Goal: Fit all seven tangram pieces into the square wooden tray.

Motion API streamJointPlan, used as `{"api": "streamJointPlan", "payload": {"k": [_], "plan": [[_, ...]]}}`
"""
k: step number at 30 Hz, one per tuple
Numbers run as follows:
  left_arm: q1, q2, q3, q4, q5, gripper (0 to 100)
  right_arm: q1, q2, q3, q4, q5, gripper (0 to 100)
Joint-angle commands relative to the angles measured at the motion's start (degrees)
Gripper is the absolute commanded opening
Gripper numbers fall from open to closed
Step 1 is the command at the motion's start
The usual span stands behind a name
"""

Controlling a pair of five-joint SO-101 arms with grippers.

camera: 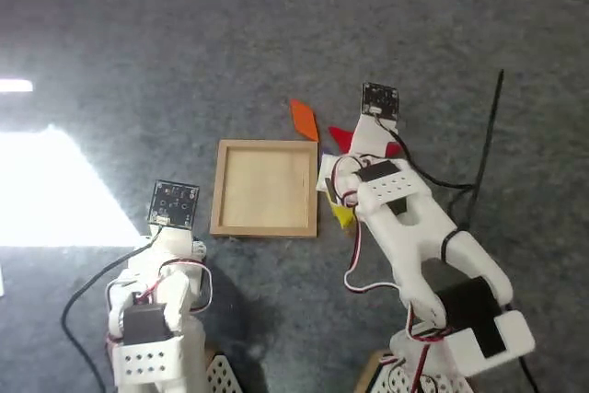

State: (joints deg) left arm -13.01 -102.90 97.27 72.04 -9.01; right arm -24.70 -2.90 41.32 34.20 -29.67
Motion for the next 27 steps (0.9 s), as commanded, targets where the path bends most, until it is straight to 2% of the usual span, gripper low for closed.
{"api": "streamJointPlan", "payload": {"k": [1, 5, 13, 21, 27], "plan": [[0.26, -1.14, -0.84, 0.26, -0.26, 1, 0.31, -0.22, -1.32, 2.59, -0.70, 18.0], [0.26, -1.14, -0.84, 0.26, -0.26, 1, 0.04, -6.37, -1.85, 5.23, -0.70, 18.0], [0.26, -1.14, -0.84, 0.26, -0.26, 1, -1.10, -28.97, 0.18, 13.85, 0.18, 18.0], [0.26, -1.14, -0.84, 0.26, -0.26, 1, -8.40, -26.24, 14.68, -0.31, 0.18, 18.1], [0.26, -1.14, -0.84, 0.26, -0.26, 1, -7.87, -25.89, 14.77, 7.08, 0.62, 21.0]]}}
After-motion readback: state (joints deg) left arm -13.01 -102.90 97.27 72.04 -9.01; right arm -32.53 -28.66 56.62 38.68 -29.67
